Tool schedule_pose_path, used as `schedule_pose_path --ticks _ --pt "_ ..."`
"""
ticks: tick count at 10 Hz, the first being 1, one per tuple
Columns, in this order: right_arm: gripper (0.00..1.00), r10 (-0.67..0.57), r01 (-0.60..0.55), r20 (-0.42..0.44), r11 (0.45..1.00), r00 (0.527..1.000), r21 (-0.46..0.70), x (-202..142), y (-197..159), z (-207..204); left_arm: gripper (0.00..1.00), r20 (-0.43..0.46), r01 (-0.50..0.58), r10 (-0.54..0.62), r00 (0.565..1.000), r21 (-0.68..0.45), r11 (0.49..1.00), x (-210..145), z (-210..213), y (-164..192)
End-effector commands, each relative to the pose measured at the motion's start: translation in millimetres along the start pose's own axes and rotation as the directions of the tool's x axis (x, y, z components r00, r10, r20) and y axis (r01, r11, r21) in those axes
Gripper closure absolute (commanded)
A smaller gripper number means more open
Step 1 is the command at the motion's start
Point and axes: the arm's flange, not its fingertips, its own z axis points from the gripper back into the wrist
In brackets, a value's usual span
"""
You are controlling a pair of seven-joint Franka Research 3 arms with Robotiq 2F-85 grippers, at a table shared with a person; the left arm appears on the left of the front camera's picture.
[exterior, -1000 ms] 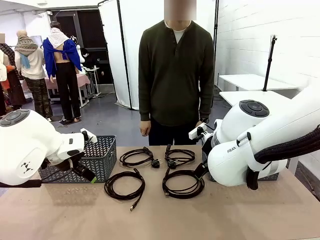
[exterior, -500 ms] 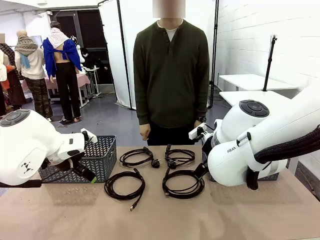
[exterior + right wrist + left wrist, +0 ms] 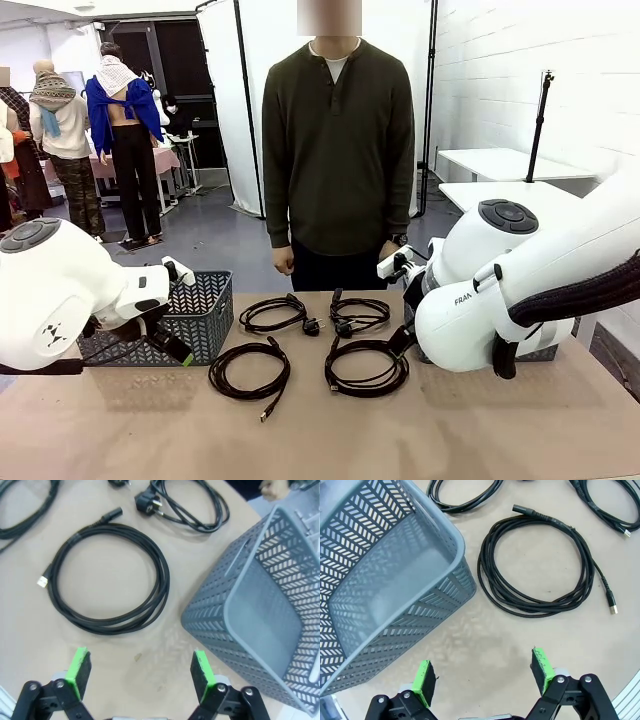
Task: Organize the cables according to human instructions.
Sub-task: Pick up a bundle of cables and place it in the basket indicated by the human.
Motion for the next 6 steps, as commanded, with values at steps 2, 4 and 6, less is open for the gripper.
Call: schedule_pose_path --ticks 2,4,6 --pt "0.00 0.036 -0.039 0.036 0.996 0.999 0.080 9.6 -17.6 30.7 0.00 0.042 0.054 -0.054 0.998 -0.010 0.998 11.0 38.6 13.0" --pt "0.00 0.058 -0.069 0.087 0.988 0.995 0.137 8.3 -36.1 58.9 0.00 0.086 0.156 -0.150 0.985 -0.066 0.986 22.2 62.9 20.6" --pt "0.00 0.103 -0.129 0.135 0.971 0.985 0.200 1.6 -57.4 80.2 0.00 0.136 0.272 -0.253 0.958 -0.155 0.950 36.3 84.3 27.1"
